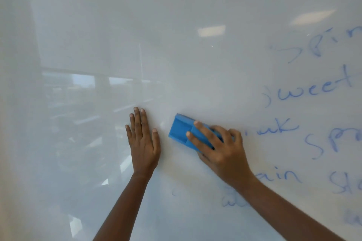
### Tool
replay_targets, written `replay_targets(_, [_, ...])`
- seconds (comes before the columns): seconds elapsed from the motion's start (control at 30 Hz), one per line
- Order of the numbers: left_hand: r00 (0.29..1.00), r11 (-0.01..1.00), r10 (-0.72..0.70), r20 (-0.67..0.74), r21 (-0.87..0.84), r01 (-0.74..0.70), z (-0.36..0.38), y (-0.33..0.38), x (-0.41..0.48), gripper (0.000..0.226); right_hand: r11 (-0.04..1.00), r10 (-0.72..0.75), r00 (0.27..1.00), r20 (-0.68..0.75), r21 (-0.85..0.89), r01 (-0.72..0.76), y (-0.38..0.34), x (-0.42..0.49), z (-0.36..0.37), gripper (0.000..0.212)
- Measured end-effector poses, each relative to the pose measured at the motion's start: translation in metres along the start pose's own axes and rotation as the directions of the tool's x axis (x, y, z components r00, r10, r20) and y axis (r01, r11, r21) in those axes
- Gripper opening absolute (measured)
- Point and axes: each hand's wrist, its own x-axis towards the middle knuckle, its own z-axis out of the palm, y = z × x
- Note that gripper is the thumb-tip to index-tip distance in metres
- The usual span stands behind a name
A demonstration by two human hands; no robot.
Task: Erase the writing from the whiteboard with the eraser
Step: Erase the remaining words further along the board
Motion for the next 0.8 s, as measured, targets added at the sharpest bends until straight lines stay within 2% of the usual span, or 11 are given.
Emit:
replay_targets(0.07, [1.0,1.0,-0.005,-0.006,-0.01,0.005,0.0,0.001,0.0,0.056,0.996,-0.083,0.997,0.002,-0.021,0.083,-0.021,-0.024,0.009,0.032])
replay_targets(0.17, [1.0,1.0,-0.002,-0.012,-0.009,0.002,0.001,0.001,0.0,0.055,0.93,-0.343,0.847,0.406,0.019,0.368,-0.059,-0.097,0.019,0.025])
replay_targets(0.2, [1.0,1.0,-0.005,-0.011,-0.01,0.005,0.001,0.002,0.0,0.055,0.926,-0.322,0.804,0.5,-0.009,0.377,-0.065,-0.116,0.017,0.022])
replay_targets(0.23, [1.0,1.0,-0.007,-0.01,-0.014,0.007,0.0,0.002,0.0,0.056,0.912,-0.275,0.723,0.633,-0.066,0.405,-0.067,-0.136,0.019,0.045])
replay_targets(0.3, [1.0,1.0,-0.001,-0.007,-0.015,0.001,-0.001,0.0,-0.001,0.056,0.969,-0.066,0.746,0.663,-0.135,0.206,-0.05,-0.156,0.022,0.085])
replay_targets(0.33, [1.0,1.0,0.004,-0.007,-0.009,-0.004,-0.001,0.0,-0.001,0.056,0.955,-0.087,0.72,0.689,-0.148,0.258,-0.036,-0.153,0.006,0.07])
replay_targets(0.4, [1.0,1.0,0.012,-0.008,0.008,-0.012,-0.001,-0.001,-0.001,0.056,0.917,-0.339,0.759,0.556,0.015,0.398,-0.004,-0.139,-0.012,0.033])
replay_targets(0.47, [1.0,0.999,0.012,-0.016,0.036,-0.012,0.0,0.0,-0.001,0.057,0.909,-0.4,0.869,0.291,0.005,0.417,0.035,-0.097,-0.033,0.035])
replay_targets(0.6, [0.999,0.998,0.011,-0.031,0.063,-0.009,0.009,0.01,0.0,0.058,0.979,-0.109,0.993,-0.035,-0.174,0.101,0.104,-0.01,-0.054,0.034])
replay_targets(0.7, [0.998,0.997,0.05,-0.027,0.056,-0.048,0.014,0.021,0.002,0.056,0.972,0.156,0.978,-0.136,-0.158,-0.176,0.123,0.026,-0.063,0.041])
replay_targets(0.8, [0.997,0.997,0.073,-0.028,0.033,-0.072,0.018,0.034,0.005,0.056,0.969,0.164,0.976,-0.143,-0.161,-0.186,0.095,0.008,-0.048,0.039])
